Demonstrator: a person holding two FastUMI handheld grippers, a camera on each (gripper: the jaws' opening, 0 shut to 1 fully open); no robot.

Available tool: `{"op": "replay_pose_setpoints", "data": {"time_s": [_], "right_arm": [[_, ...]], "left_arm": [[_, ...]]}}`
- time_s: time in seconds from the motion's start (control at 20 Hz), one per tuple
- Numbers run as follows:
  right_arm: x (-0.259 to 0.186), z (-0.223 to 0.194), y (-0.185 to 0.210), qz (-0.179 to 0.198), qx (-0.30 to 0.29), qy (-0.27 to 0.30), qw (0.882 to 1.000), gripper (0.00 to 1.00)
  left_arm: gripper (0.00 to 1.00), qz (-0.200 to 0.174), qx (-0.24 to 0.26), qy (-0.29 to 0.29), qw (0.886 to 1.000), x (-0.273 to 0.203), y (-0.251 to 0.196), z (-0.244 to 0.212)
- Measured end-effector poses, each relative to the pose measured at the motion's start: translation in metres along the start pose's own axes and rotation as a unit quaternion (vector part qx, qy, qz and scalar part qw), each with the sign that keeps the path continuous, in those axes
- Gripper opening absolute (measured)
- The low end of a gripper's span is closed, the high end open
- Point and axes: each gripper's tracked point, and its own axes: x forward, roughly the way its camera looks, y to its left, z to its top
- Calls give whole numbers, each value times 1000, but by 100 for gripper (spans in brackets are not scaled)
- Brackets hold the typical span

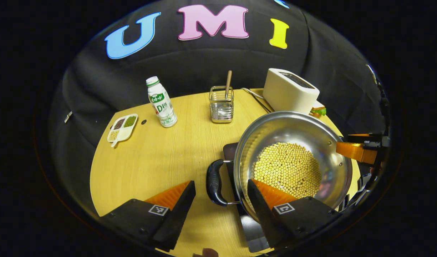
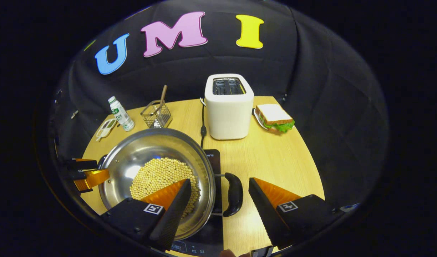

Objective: First push the handle of the pot to place it horizontally, then grasp the pot with both hands and set it on the induction cooktop.

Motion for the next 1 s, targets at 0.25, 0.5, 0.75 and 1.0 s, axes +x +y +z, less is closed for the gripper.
{"op": "replay_pose_setpoints", "data": {"time_s": [0.25,0.5,0.75,1.0], "right_arm": [[-45,31,11,6,-6,-63,998,100],[-102,62,19,4,-10,-138,990,100],[-164,101,35,-6,-36,-227,973,100],[-230,134,66,6,-38,-310,950,99]], "left_arm": [[91,-6,-16,-73,997,-54,7,30],[92,-13,-22,-147,989,-112,15,49],[91,-41,-36,-230,972,-173,17,67],[91,-5,-20,-313,950,-237,41,88]]}}
